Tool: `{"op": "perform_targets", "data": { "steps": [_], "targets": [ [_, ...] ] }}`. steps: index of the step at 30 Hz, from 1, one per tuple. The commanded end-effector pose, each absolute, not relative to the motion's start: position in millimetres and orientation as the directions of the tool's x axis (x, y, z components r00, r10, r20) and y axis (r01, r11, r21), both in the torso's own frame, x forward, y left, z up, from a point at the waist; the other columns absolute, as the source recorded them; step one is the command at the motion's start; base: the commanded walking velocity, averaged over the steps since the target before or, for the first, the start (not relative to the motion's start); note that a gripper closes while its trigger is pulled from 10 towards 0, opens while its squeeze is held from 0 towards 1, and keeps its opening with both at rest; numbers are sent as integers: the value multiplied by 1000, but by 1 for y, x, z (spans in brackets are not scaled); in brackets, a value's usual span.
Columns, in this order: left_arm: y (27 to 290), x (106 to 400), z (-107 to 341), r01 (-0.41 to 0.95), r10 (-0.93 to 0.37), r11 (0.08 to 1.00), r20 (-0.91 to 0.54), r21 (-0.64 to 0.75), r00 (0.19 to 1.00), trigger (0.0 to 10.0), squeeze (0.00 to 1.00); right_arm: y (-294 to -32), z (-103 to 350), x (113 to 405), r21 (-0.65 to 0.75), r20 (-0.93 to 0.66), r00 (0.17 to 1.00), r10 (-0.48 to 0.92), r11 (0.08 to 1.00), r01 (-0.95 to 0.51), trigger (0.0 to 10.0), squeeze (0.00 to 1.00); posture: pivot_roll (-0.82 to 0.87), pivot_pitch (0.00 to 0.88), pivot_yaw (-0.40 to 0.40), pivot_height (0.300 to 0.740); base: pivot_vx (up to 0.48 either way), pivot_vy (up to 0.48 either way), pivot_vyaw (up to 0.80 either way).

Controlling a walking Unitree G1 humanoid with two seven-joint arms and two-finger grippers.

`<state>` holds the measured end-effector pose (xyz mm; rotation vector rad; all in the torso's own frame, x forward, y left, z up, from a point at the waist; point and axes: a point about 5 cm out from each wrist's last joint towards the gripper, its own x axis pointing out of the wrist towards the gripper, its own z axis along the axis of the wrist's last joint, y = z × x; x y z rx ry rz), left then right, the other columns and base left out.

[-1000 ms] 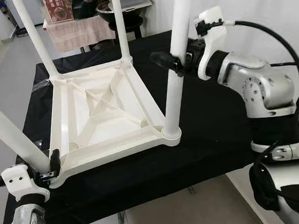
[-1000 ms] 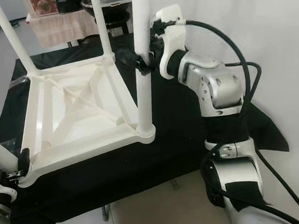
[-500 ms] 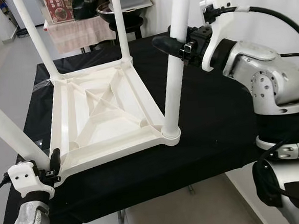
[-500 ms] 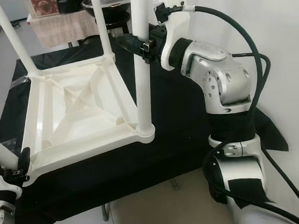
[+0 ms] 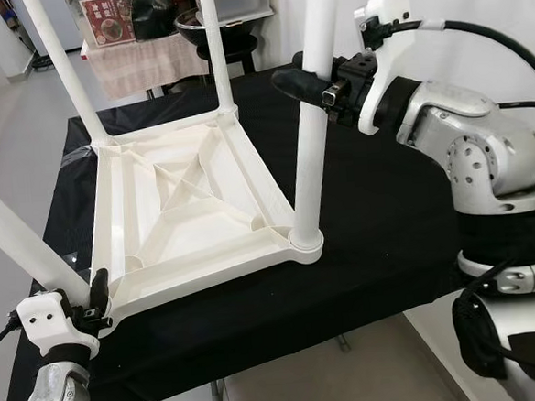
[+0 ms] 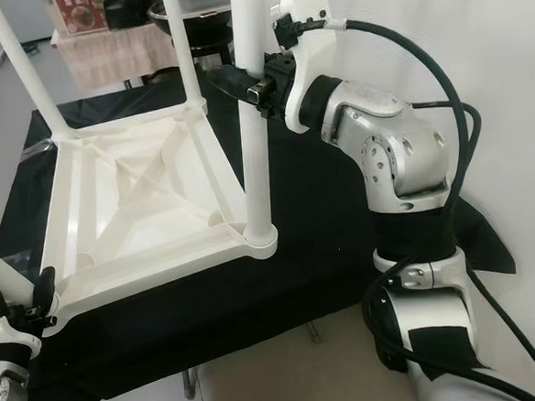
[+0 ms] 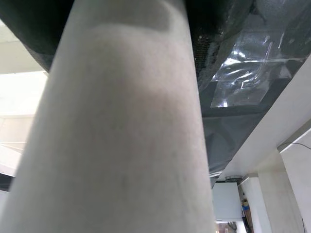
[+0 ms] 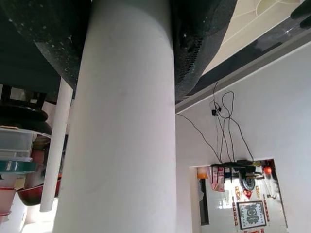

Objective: Building children table

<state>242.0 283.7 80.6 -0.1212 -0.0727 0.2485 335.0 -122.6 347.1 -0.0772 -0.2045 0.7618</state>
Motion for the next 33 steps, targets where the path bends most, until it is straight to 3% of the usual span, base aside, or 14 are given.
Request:
{"op": "perform_targets", "data": {
  "steps": [1,3,7,9,14,17,19,20,22,23,25,26,29,33],
  "targets": [
    [305,235,86,-314,324,941,59,-128,944,0,0,-124,327,342,-116,86,743,663,748,-654,0,0,-105,59,43,740,0,0,0],
    [316,243,116,-311,324,944,144,-106,935,0,0,-131,316,355,-47,80,819,568,823,-566,0,0,-97,56,42,740,0,0,0],
    [323,249,152,-304,313,950,239,-78,919,0,0,-140,306,367,3,56,887,459,888,-460,0,0,-90,53,40,740,0,0,0],
    [326,256,191,-276,281,959,345,-65,896,0,0,-148,297,375,40,29,930,367,929,-368,0,0,-89,52,40,740,0,0,0],
    [320,268,359,-167,60,982,688,90,723,0,0,-157,251,387,154,-129,977,170,977,-150,0,0,-51,47,44,740,0,0,0],
    [315,266,392,-147,6,981,734,128,680,0,0,-152,239,386,180,-167,972,164,975,-134,0,0,-45,48,47,740,0,0,0],
    [302,261,450,-114,-96,972,796,204,597,0,0,-139,214,383,243,-253,954,163,965,-100,0,0,-30,46,56,740,0,0,0],
    [302,261,450,-114,-96,972,796,204,597,0,0,-139,214,383,243,-253,954,163,965,-100,0,0,-30,46,56,740,0,0,0],
    [270,264,507,-22,-234,958,820,287,523,0,0,-104,170,373,359,-403,890,216,931,-64,0,0,9,51,73,740,0,0,0],
    [270,264,507,-22,-234,958,820,287,523,0,0,-104,170,373,359,-403,890,216,931,-64,0,0,9,51,73,740,0,0,0],
    [233,268,544,72,-353,929,811,364,467,0,0,-65,135,356,448,-517,800,303,893,-48,0,0,19,57,83,740,0,0,0],
    [233,268,544,72,-353,929,811,364,467,0,0,-65,135,356,448,-517,800,303,893,-48,0,0,19,57,83,740,0,0,0],
    [181,288,556,260,-497,868,735,424,460,0,0,-15,101,339,493,-619,703,350,870,1,0,0,23,67,107,740,0,0,0],
    [157,301,547,385,-569,820,686,424,454,0,0,-3,94,336,486,-637,701,321,873,42,0,0,29,72,109,740,0,0,0]
  ]
}}
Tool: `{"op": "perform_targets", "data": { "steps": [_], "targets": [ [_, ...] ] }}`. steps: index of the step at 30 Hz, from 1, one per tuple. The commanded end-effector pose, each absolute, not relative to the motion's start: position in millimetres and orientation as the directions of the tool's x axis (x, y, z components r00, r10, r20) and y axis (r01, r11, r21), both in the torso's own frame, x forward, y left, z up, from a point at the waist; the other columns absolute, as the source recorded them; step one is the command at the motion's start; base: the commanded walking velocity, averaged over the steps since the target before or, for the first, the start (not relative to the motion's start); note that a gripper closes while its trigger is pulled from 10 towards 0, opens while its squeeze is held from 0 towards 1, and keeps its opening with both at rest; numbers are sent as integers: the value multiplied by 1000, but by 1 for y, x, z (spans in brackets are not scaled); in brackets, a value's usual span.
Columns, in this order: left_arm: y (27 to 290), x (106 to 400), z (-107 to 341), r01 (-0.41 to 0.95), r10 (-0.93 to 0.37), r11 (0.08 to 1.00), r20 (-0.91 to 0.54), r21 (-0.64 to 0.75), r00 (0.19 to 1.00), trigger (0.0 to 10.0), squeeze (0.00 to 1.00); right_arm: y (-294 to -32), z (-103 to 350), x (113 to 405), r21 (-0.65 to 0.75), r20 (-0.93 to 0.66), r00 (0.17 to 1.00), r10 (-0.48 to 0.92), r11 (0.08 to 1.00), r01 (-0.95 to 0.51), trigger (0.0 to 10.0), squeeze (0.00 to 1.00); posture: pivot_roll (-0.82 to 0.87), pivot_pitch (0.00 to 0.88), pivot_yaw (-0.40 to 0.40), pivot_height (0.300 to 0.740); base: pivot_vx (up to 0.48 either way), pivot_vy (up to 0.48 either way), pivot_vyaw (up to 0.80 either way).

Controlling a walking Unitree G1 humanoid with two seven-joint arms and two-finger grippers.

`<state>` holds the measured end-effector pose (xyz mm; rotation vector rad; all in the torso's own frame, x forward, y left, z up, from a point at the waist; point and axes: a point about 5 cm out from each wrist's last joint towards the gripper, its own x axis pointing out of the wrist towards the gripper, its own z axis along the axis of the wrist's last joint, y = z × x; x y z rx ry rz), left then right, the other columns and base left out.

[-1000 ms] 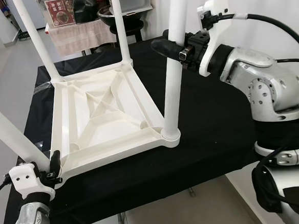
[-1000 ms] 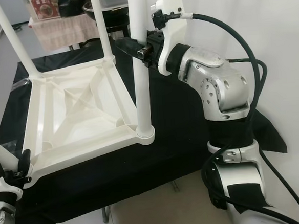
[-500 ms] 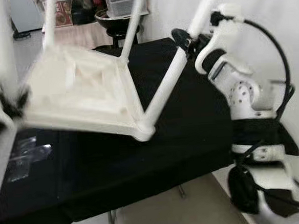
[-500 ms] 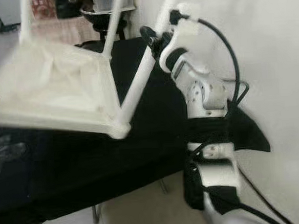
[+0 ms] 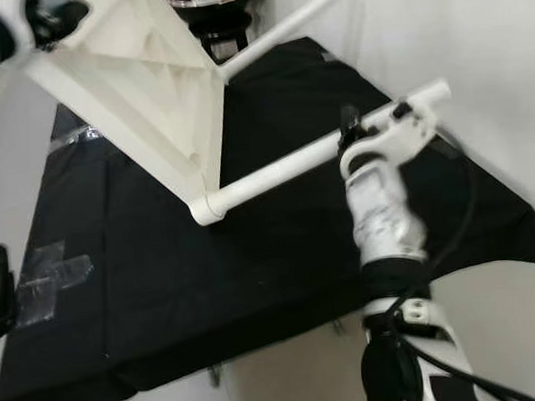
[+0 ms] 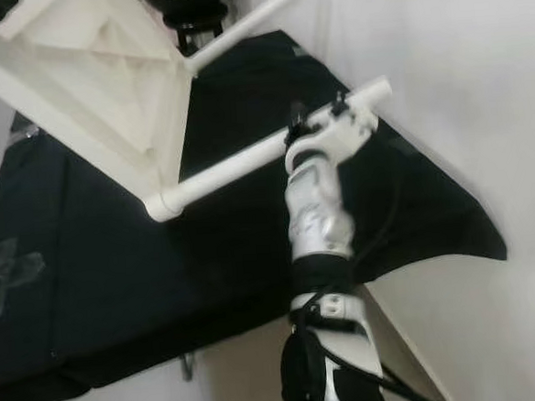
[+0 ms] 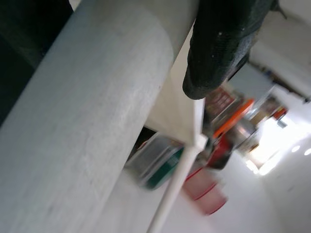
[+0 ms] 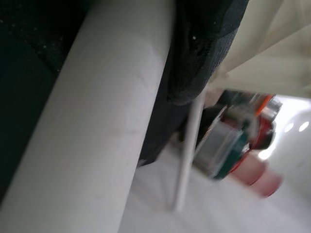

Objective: Building children table

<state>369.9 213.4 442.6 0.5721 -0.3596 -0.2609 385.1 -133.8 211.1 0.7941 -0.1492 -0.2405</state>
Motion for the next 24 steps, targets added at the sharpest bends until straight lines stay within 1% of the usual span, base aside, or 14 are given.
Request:
{"op": "perform_targets", "data": {
  "steps": [1,2,4,7,13,14,15,16,19,20,21,22,23,24],
  "targets": [
    [137,310,535,497,-639,757,639,425,428,4157,784,0,92,338,481,-643,713,281,872,90,0,0,28,82,118,740,0,0,0],
    [128,313,529,554,-682,713,609,429,405,10000,1000,-2,90,338,479,-648,714,265,871,112,0,0,27,84,117,740,0,0,0],
    [122,315,524,600,-711,677,588,426,385,10000,1000,-3,88,339,478,-654,713,254,869,129,0,0,26,86,116,740,0,0,0],
    [106,314,510,731,-807,534,515,426,289,10000,1000,-9,81,338,461,-669,713,211,870,175,0,0,22,98,112,740,0,0,0],
    [101,309,500,784,-861,435,458,442,220,10000,1000,-15,73,337,437,-679,715,166,874,213,0,0,25,104,103,740,0,0,0],
    [101,308,497,792,-872,415,443,448,207,10000,1000,-18,69,337,418,-685,716,135,878,235,5882,43,28,105,97,740,0,0,0],
    [102,307,496,796,-879,403,434,452,199,10000,1000,-20,66,336,405,-688,717,114,880,249,8863,224,29,105,94,740,0,0,0],
    [103,306,496,800,-882,395,430,451,193,10000,1000,-22,64,336,388,-694,714,90,883,265,3412,502,29,107,90,740,0,0,0],
    [104,304,496,803,-884,390,428,451,189,10000,1000,-23,62,335,370,-705,706,69,885,283,3412,502,29,107,90,740,0,0,0],
    [107,300,494,810,-886,380,429,447,179,10000,1000,-24,59,334,336,-724,688,51,897,286,1255,451,26,109,84,740,0,0,0],
    [108,298,494,813,-886,376,429,445,174,10000,1000,-24,58,333,324,-732,679,53,904,279,3490,451,26,109,83,740,0,0,0],
    [108,298,494,813,-886,376,429,445,174,10000,1000,-24,58,333,324,-732,679,53,904,279,3490,451,26,109,83,740,0,0,0],
    [108,296,493,815,-887,372,429,443,171,10000,1000,-24,58,333,317,-739,671,57,909,271,8000,463,26,109,83,740,0,0,0],
    [111,294,491,814,-884,378,432,441,176,10000,1000,-27,58,334,320,-734,677,56,907,272,10000,1000,25,112,75,740,0,0,0]
  ]
}}
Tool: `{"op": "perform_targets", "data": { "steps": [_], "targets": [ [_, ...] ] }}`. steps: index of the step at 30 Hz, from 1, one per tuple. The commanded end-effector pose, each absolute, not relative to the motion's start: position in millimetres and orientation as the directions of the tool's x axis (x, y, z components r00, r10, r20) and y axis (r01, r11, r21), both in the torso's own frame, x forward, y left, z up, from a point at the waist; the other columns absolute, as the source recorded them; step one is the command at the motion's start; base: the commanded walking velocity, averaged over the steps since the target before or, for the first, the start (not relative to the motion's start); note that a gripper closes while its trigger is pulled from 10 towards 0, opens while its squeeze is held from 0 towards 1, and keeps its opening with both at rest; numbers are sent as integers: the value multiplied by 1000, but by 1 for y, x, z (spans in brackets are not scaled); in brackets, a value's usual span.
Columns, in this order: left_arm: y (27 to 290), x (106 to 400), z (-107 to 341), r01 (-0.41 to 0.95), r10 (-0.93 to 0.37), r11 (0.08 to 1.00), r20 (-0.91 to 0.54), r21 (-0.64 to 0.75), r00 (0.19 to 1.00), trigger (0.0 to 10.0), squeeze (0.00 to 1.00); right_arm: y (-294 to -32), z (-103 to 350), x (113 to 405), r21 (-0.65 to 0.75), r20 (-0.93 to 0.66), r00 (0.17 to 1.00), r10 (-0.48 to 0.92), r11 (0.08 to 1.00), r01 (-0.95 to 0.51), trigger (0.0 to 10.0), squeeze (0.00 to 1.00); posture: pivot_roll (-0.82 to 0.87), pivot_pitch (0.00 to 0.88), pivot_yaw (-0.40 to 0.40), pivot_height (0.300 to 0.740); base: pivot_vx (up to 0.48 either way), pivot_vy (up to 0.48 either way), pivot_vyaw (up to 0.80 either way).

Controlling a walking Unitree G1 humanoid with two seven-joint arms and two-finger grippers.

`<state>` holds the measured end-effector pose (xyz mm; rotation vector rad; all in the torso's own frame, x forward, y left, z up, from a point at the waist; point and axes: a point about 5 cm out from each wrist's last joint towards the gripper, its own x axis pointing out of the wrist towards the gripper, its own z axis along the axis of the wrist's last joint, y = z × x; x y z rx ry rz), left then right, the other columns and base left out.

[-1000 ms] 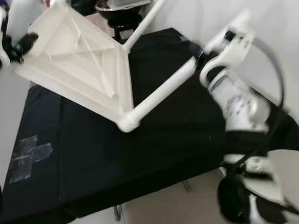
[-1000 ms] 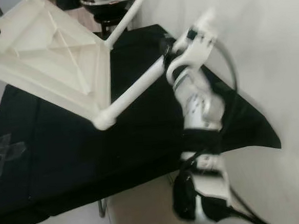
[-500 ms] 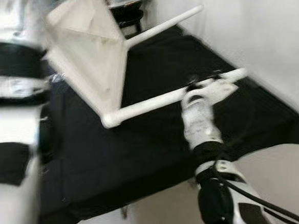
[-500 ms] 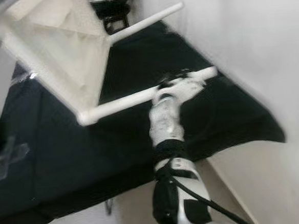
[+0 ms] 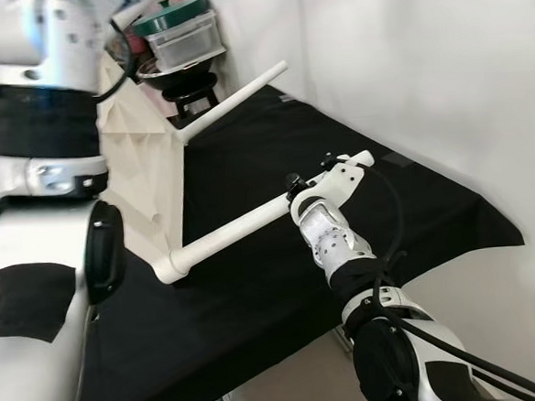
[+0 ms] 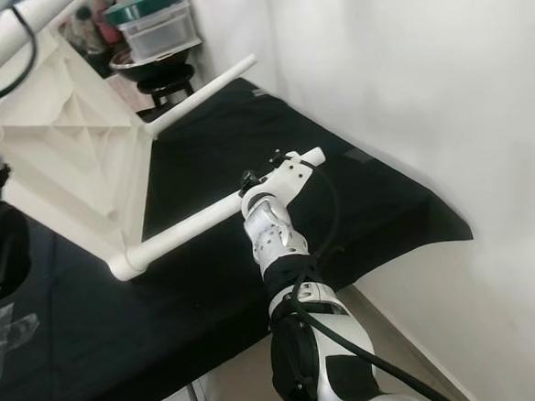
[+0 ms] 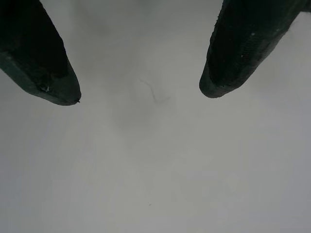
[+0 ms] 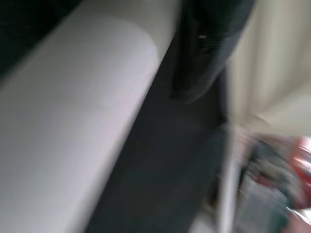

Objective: Building children table

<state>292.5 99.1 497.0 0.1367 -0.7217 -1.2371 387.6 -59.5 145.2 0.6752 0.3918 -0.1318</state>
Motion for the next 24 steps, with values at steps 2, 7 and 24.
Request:
{"op": "perform_targets", "data": {
  "steps": [2,7,24],
  "targets": [
    [113,293,490,814,-883,382,434,438,180,10000,1000,-30,58,334,315,-733,679,42,906,283,10000,1000,25,112,75,740,0,0,0],
    [114,291,488,818,-884,380,430,431,183,10000,1000,-35,59,337,313,-729,684,11,895,319,10000,1000,24,115,70,740,0,0,0],
    [118,282,473,839,-914,333,366,429,175,10000,0,-46,92,361,463,-648,761,15,802,378,10000,1000,3,108,68,740,0,0,0]
  ]
}}
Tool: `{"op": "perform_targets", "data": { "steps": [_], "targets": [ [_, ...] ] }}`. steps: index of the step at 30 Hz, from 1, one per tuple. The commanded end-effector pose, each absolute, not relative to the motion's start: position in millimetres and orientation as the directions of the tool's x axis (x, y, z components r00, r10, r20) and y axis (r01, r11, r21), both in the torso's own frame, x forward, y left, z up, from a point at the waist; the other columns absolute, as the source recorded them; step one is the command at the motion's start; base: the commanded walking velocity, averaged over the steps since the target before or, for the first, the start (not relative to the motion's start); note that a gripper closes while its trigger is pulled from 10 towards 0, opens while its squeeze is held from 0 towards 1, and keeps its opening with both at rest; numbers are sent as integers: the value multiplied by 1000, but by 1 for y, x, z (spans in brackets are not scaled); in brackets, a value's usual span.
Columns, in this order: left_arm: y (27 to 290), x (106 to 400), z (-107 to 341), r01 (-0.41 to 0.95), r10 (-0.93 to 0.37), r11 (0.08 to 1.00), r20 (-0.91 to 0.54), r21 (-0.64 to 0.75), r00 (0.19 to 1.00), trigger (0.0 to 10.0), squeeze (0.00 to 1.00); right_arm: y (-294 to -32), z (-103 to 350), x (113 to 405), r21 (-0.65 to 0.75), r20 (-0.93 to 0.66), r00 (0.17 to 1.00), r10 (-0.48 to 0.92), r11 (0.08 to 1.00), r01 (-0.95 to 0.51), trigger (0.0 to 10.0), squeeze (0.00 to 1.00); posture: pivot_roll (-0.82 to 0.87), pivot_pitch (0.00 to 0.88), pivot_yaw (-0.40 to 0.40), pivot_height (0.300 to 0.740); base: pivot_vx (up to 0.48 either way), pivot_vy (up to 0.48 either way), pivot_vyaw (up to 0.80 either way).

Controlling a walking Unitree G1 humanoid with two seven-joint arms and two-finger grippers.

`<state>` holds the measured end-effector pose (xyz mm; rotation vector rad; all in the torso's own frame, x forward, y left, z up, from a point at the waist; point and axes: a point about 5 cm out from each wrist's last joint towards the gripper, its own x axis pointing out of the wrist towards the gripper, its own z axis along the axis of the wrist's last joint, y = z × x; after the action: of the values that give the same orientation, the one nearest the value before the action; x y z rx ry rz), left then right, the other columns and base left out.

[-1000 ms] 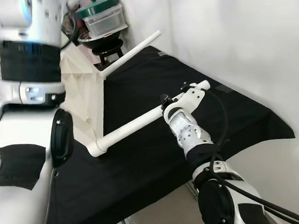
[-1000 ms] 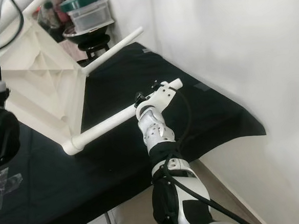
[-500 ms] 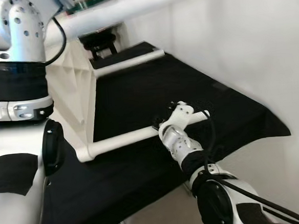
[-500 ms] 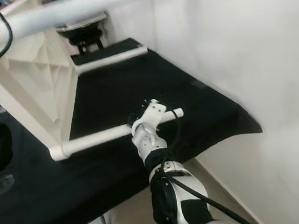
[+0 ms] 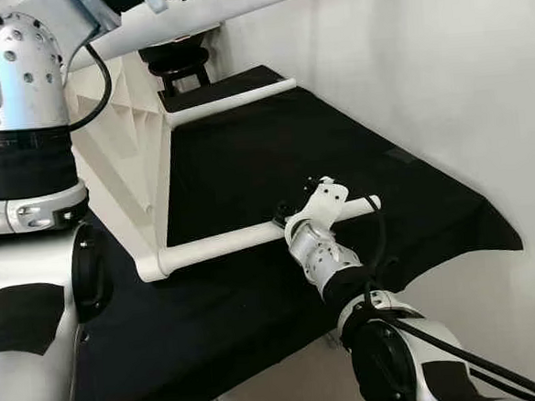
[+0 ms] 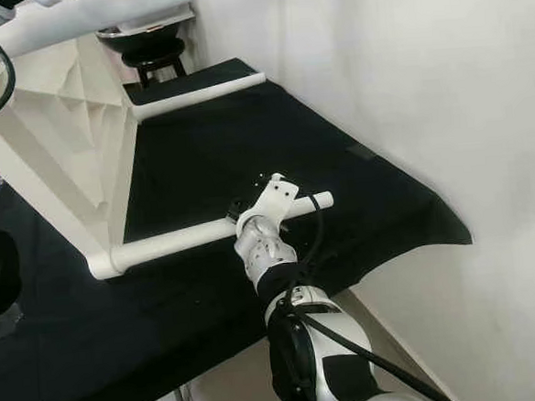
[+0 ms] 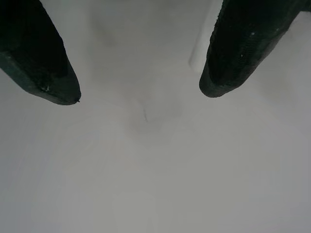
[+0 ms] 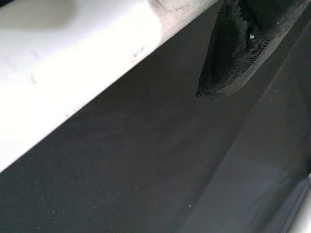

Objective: Building children table

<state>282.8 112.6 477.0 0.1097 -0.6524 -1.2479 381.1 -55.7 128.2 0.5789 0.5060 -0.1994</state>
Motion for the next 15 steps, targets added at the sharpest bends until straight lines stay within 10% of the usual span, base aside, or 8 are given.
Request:
{"op": "perform_targets", "data": {
  "steps": [1,6,15],
  "targets": [
    [118,282,472,838,-922,324,346,439,176,10000,0,-46,93,361,468,-646,763,19,800,377,10000,1000,3,108,68,740,0,0,0],
    [125,284,468,778,-930,353,288,520,230,10000,0,-47,94,361,471,-646,763,19,796,379,10000,1000,-2,108,74,740,0,0,0],
    [171,248,551,161,-644,753,666,638,375,10000,0,-43,92,359,477,-652,758,27,792,382,10000,1000,6,123,84,740,0,0,0]
  ]
}}
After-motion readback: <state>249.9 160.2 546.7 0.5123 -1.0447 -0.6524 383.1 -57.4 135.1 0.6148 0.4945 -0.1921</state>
